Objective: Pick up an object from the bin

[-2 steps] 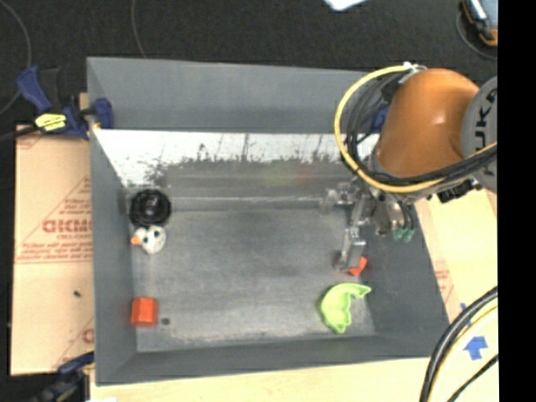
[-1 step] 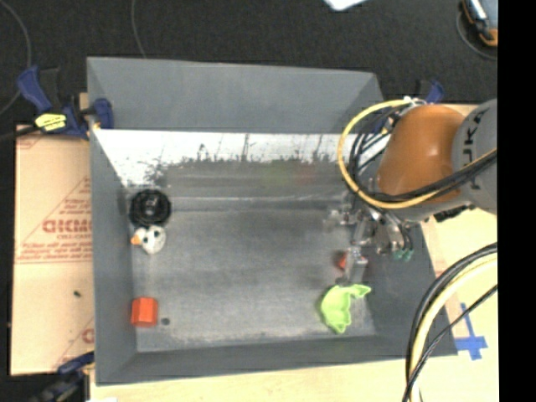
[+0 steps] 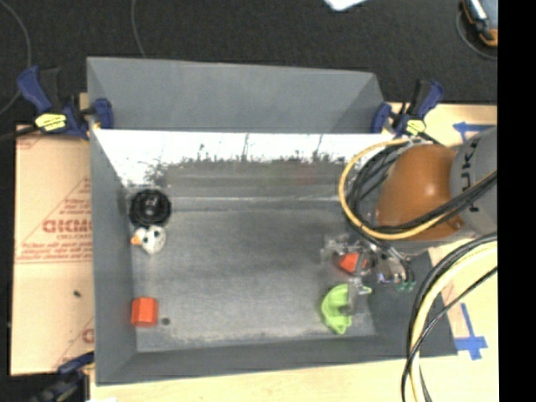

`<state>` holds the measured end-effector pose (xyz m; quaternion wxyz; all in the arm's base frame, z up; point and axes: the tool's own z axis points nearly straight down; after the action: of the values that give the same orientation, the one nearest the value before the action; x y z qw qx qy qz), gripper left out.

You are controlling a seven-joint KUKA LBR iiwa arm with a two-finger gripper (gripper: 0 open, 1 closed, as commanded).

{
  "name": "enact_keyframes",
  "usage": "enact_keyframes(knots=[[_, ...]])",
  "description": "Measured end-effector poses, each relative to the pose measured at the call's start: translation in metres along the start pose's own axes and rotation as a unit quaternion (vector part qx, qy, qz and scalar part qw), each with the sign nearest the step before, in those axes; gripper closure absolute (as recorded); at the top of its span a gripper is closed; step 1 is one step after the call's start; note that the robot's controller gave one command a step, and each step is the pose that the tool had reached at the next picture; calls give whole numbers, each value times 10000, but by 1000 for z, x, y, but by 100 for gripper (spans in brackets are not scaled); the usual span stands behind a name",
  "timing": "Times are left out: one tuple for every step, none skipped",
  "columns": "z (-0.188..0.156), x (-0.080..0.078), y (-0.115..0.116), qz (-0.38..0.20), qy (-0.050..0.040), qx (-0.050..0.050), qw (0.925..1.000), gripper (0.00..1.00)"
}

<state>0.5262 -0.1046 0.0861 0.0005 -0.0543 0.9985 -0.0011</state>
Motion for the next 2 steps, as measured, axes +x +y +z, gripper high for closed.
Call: enact_keyframes(knots=[[12,28,-26,715,-42,-5,9974,100],[13,28,-26,710,-40,-3,9975,100]])
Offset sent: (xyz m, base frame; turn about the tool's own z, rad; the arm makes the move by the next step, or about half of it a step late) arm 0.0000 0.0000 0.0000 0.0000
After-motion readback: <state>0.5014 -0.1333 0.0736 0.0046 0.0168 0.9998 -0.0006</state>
